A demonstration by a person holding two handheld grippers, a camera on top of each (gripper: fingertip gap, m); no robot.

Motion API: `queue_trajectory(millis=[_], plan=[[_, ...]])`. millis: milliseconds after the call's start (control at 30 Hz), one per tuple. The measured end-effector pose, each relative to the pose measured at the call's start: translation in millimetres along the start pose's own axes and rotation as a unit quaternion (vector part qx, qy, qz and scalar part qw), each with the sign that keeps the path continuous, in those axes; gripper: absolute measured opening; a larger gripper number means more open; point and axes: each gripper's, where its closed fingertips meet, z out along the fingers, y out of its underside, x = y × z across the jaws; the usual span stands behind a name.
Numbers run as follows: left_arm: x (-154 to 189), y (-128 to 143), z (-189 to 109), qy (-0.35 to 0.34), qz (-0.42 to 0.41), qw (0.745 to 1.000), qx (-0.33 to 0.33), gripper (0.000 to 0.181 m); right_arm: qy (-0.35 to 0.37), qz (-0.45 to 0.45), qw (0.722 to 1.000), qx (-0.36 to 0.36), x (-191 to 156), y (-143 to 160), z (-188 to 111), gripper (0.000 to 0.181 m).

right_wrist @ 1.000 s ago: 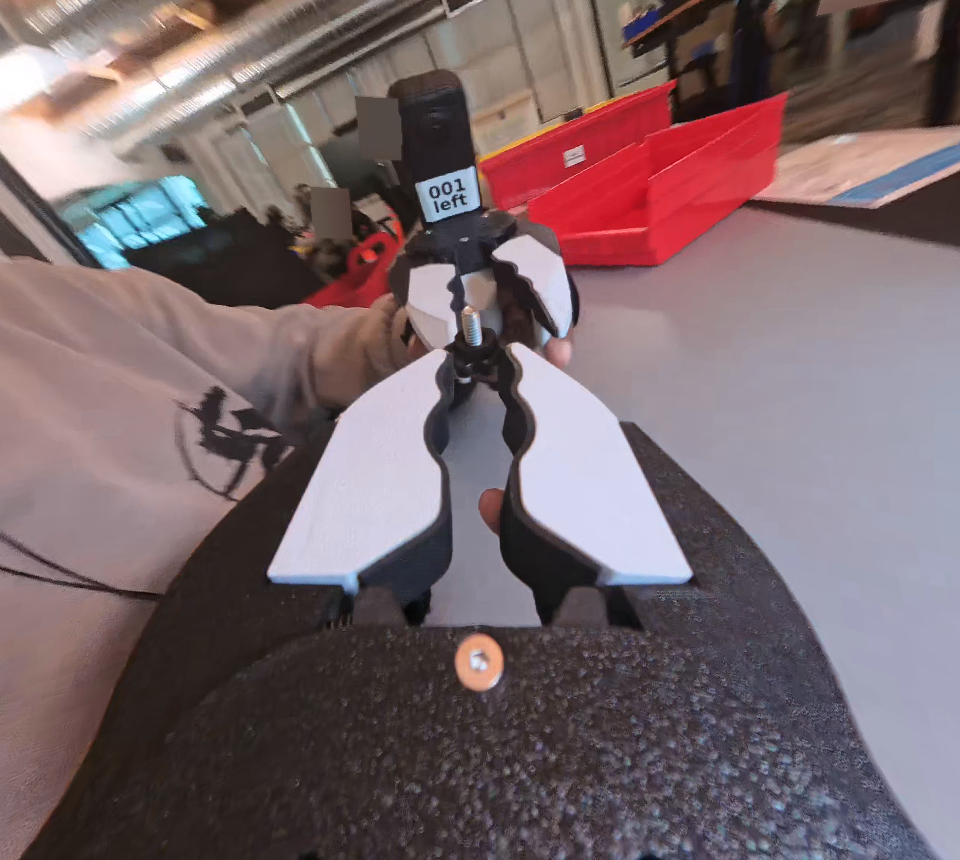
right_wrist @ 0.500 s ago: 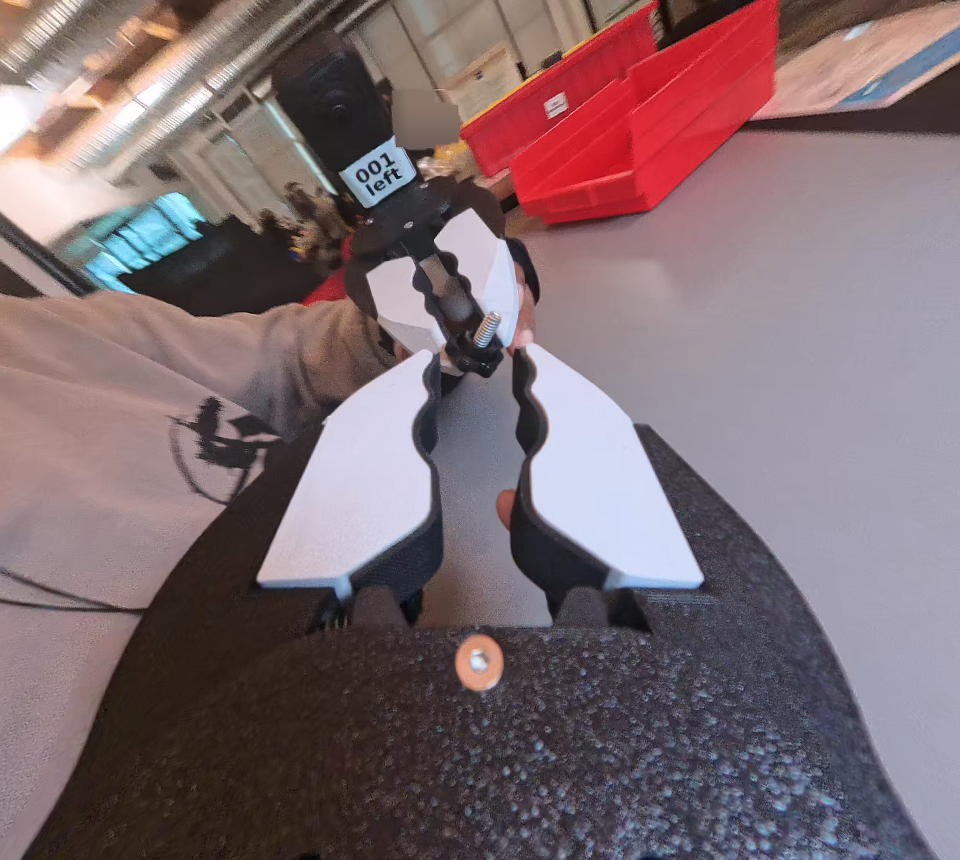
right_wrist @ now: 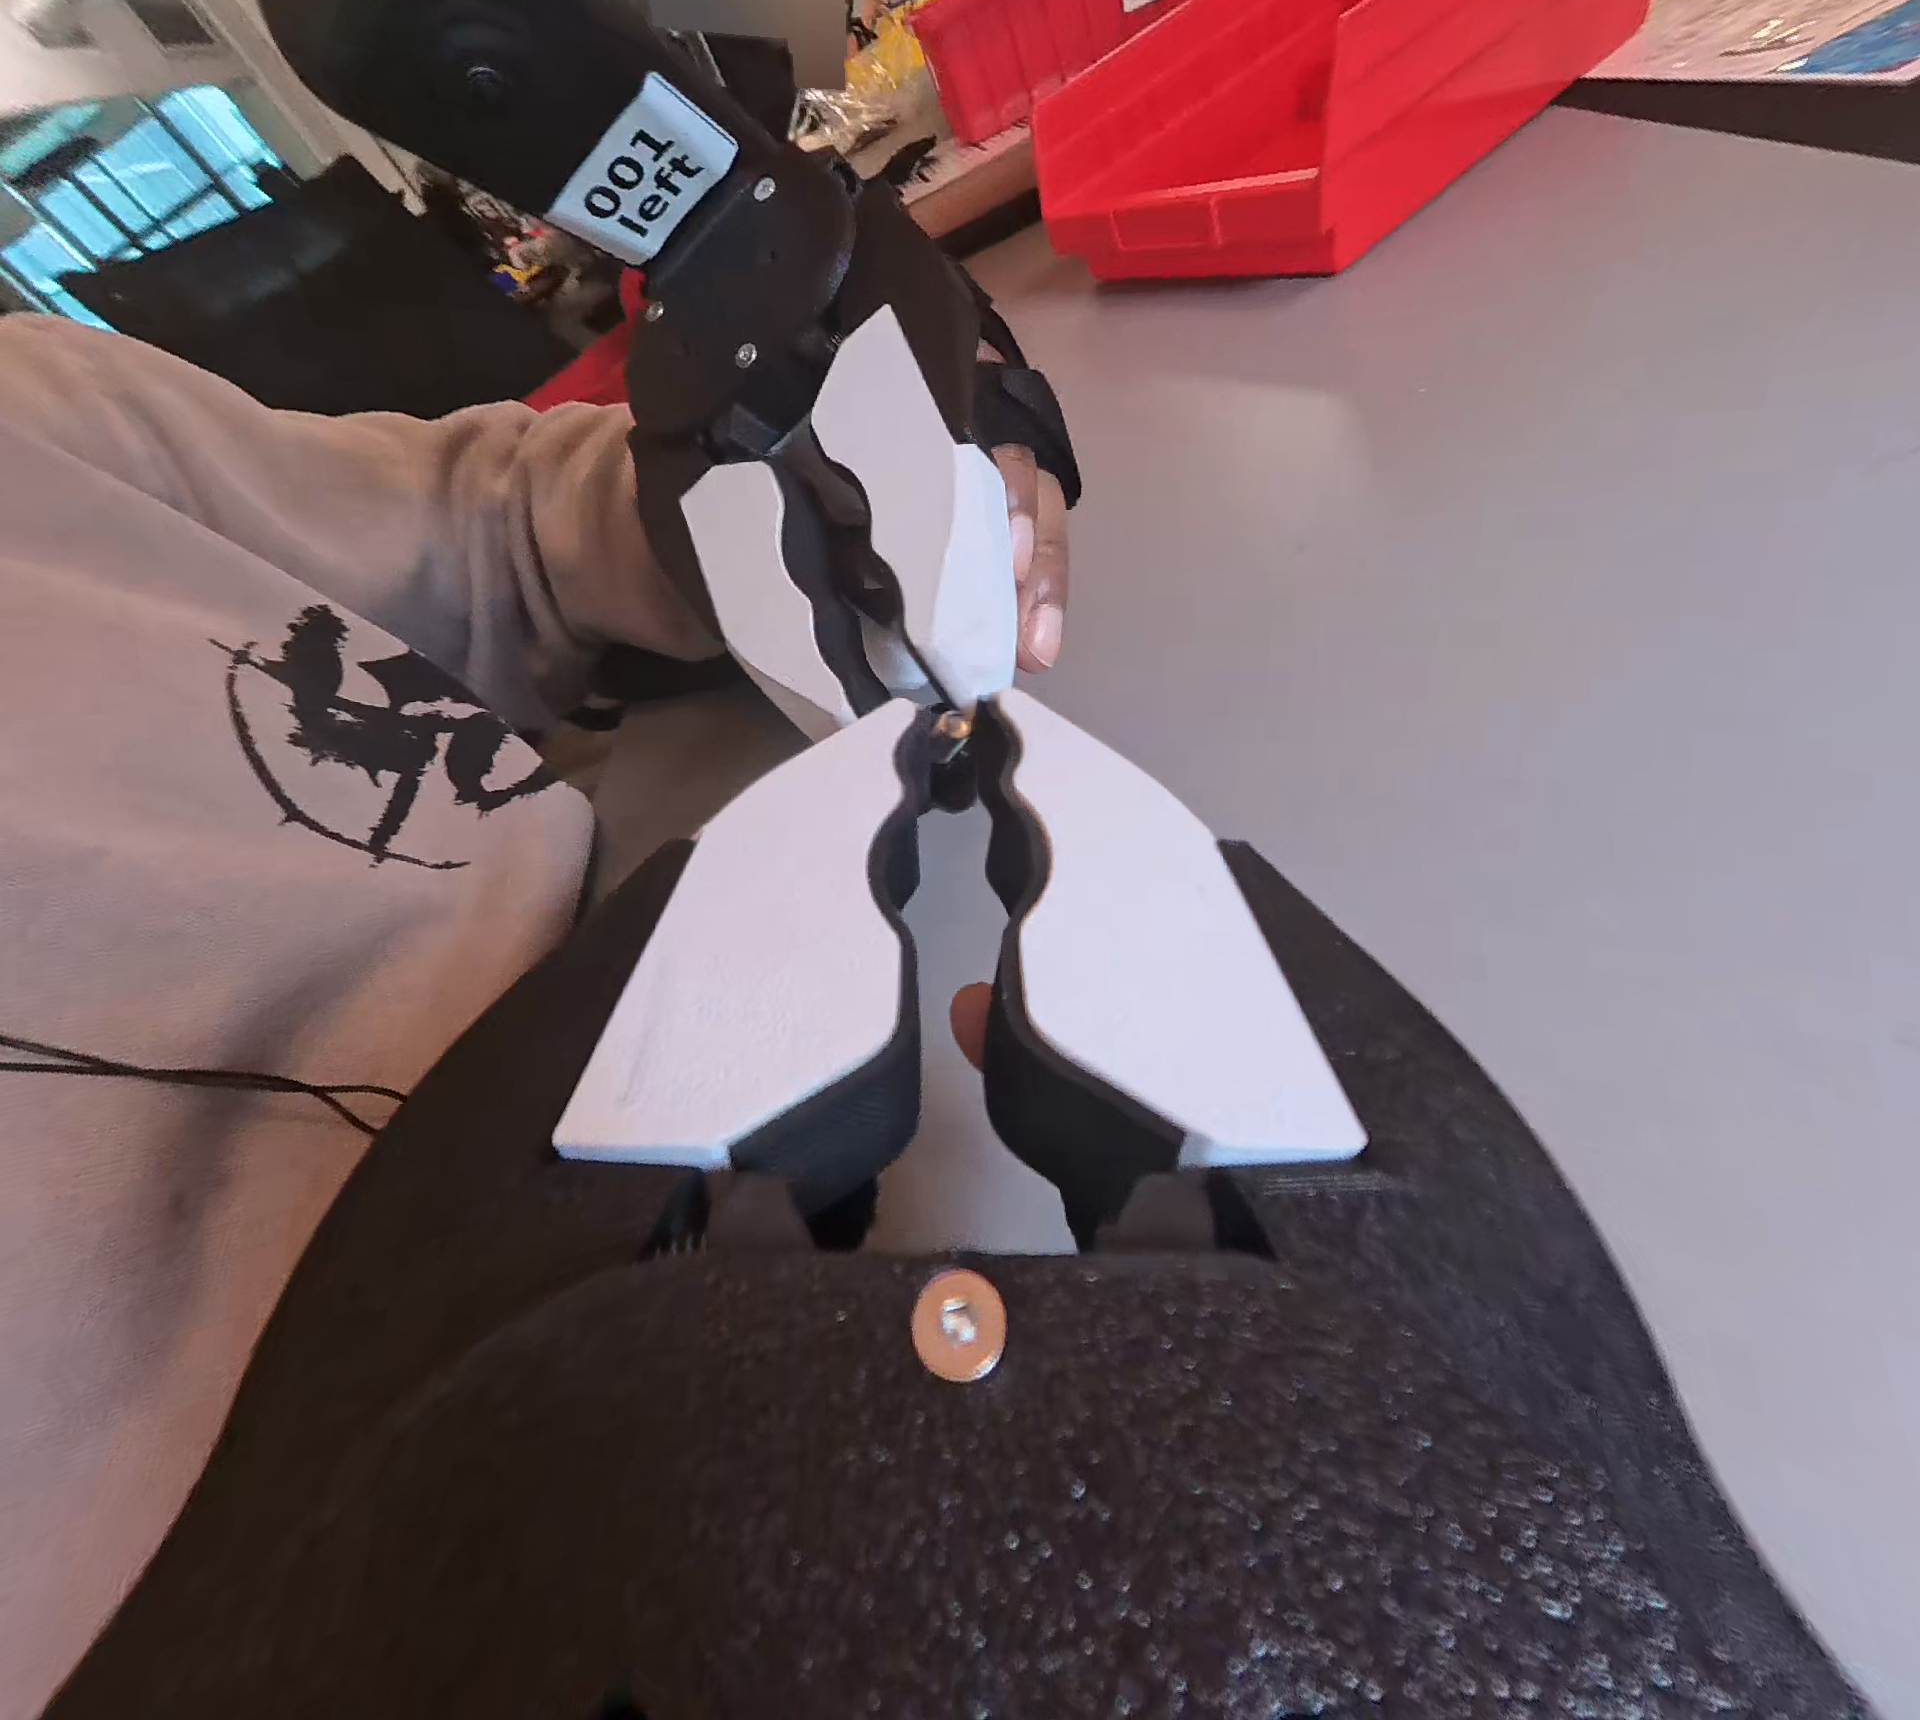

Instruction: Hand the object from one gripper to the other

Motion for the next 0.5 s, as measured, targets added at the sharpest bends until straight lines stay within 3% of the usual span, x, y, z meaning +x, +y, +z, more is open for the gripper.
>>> queue_trajectory(millis=[133, 267, 400, 500], plan=[[-5, -4, -2, -0.012, -0.017, 1.000, 0.016, 0.016, 0.011, -0.018, 1.000, 0.017, 1, -7, -3, 0.006], [-24, -12, -10, -0.016, -0.133, 0.988, 0.074, 0.021, 0.067, -0.109, 0.987, 0.100, 0, -38, -18, 0.006], [-26, -26, -14, 0.080, -0.322, 0.930, 0.159, 0.029, 0.150, -0.290, 0.936, 0.134, -8, -52, -26, 0.006], [-23, -40, -19, 0.144, -0.396, 0.880, 0.221, 0.027, 0.194, -0.396, 0.887, 0.139, -18, -54, -23, 0.006]])
